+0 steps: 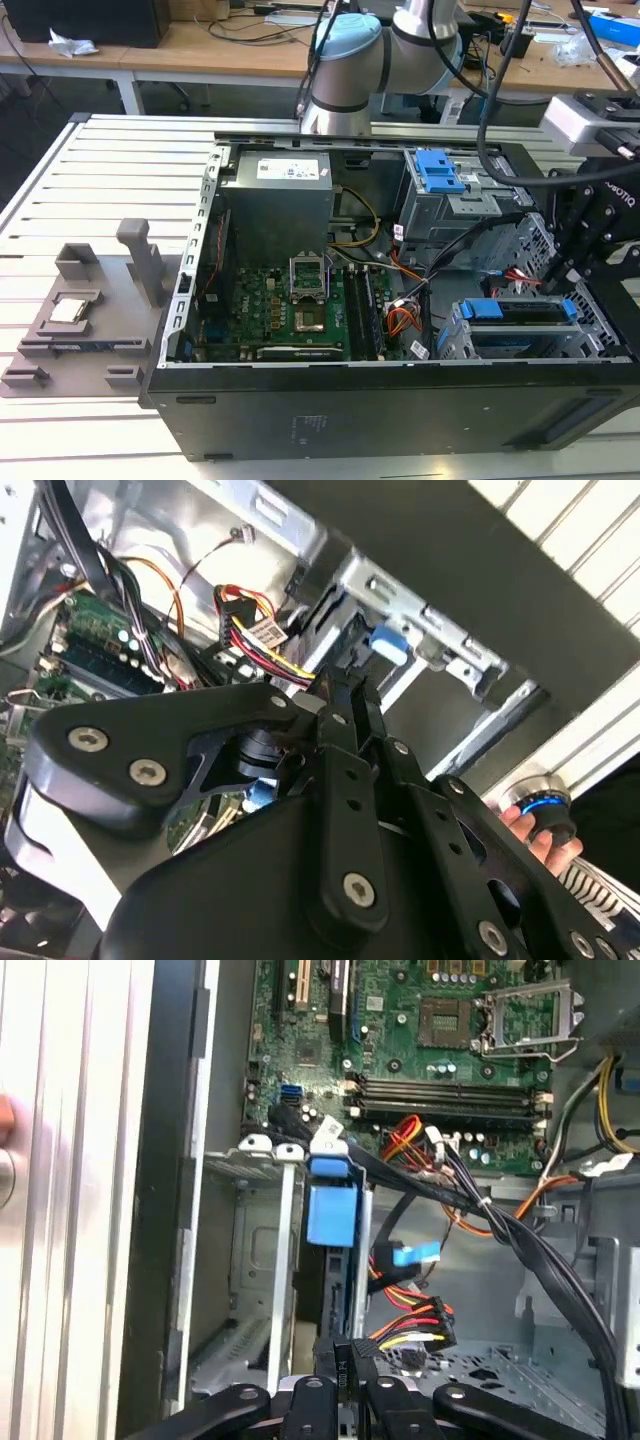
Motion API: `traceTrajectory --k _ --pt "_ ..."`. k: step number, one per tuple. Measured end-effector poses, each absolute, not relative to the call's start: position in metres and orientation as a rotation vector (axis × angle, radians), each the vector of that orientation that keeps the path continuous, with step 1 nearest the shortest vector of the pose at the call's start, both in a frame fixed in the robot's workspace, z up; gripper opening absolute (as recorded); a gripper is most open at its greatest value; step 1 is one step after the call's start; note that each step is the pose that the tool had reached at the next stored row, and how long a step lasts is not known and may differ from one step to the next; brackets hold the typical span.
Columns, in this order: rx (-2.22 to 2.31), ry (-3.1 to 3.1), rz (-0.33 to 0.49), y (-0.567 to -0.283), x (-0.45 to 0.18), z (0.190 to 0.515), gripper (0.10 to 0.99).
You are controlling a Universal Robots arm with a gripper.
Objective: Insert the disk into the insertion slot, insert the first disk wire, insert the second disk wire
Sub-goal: 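Insert the first disk wire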
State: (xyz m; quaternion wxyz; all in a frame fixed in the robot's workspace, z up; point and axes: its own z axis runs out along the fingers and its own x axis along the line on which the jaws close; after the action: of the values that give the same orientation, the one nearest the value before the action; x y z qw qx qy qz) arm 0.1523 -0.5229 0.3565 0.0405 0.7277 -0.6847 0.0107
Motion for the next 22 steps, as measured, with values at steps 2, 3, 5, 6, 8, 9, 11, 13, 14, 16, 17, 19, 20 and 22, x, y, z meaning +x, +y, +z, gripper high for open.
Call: traceTrajectory --k 2,3,5,6,8,9,11,13,14,16,17,19,20,22 --pt "2.229 -2.097 0.033 -0.526 0.145 0.356 0.176" --pt "2.229 -2.097 0.033 -0.527 0.141 0.356 0.176" --pt "2.229 -2.097 0.033 -0.531 0.137 0.356 0.176" --pt "2.229 -2.097 0.032 -0.535 0.135 0.355 0.176" --pt "2.229 -2.097 0.032 -0.538 0.135 0.355 0.176" --pt "2.229 -2.097 0.033 -0.539 0.135 0.355 0.176" --pt "2.229 -2.097 0.032 -0.539 0.135 0.355 0.176" --pt "2.229 -2.097 0.033 -0.539 0.135 0.355 0.176" --pt "2.229 -2.097 0.033 -0.539 0.135 0.355 0.176" --pt "2.229 -2.097 0.032 -0.539 0.135 0.355 0.176" --pt "2.229 -2.097 0.032 -0.539 0.135 0.355 0.176" --pt "2.243 -2.109 0.007 -0.54 0.135 0.355 0.176" --pt "2.247 -2.112 -0.001 -0.541 0.135 0.355 0.176" --pt "2.26 -2.126 -0.028 -0.546 0.135 0.354 0.176"
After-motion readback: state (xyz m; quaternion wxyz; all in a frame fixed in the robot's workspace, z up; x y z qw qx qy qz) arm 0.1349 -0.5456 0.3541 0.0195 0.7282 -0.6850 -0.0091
